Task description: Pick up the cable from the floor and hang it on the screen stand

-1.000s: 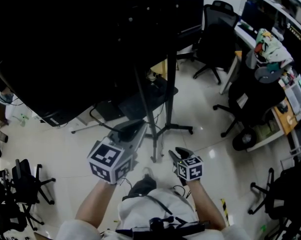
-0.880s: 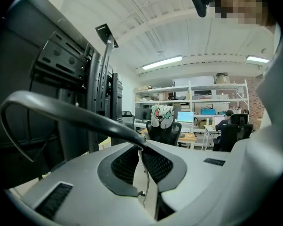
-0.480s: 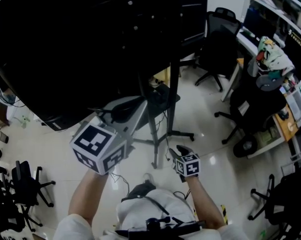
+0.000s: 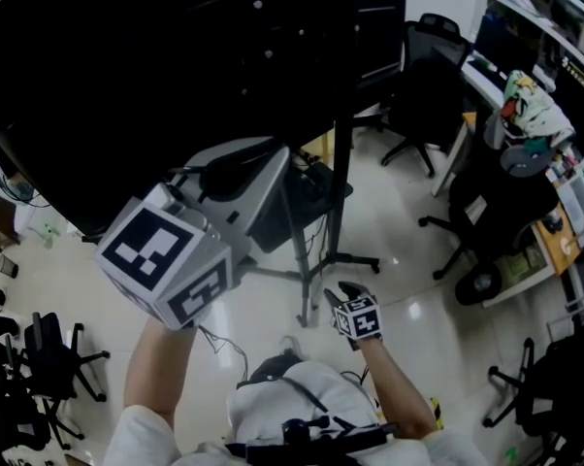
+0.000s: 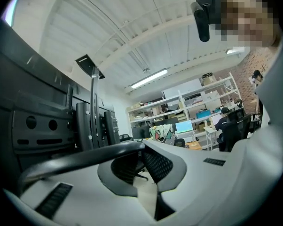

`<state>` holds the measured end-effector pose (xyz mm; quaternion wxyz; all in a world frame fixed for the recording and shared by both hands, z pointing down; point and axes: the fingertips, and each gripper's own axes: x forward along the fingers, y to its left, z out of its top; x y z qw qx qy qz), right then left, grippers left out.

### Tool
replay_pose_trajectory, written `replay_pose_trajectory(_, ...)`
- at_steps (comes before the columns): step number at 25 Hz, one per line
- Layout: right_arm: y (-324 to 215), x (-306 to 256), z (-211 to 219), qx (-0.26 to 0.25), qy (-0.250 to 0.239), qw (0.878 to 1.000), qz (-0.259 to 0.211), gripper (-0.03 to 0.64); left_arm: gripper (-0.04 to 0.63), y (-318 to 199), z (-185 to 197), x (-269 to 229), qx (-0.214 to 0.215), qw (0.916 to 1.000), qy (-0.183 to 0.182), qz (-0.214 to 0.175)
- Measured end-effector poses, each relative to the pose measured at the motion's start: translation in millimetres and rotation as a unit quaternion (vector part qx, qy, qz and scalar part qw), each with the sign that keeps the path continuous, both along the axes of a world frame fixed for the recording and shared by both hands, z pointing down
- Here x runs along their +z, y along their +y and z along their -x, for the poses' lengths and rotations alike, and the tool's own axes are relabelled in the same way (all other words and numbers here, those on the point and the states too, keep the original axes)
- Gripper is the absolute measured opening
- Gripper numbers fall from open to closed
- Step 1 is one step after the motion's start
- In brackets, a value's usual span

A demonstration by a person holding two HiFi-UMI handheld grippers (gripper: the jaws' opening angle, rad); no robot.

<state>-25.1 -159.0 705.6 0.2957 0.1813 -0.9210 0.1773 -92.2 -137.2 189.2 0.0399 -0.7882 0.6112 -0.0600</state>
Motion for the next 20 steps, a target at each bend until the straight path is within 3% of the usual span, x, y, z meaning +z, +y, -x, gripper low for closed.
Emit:
replay_pose_trajectory(14, -3.1, -4.0, 30.9, -0.013, 0.002, 1.0, -0.016, 0.192, 0.025, 16.8, 0.9, -64.6, 0.012, 0.9985, -0.009, -0.053)
replay_pose_trajectory(20, -22.3, 3.0, 20.7, 0.031, 0.012, 0.999, -0.029, 0.192, 0.023, 22.1, 2.4, -84.8, 0.019, 0.9971, -0.001, -0.074)
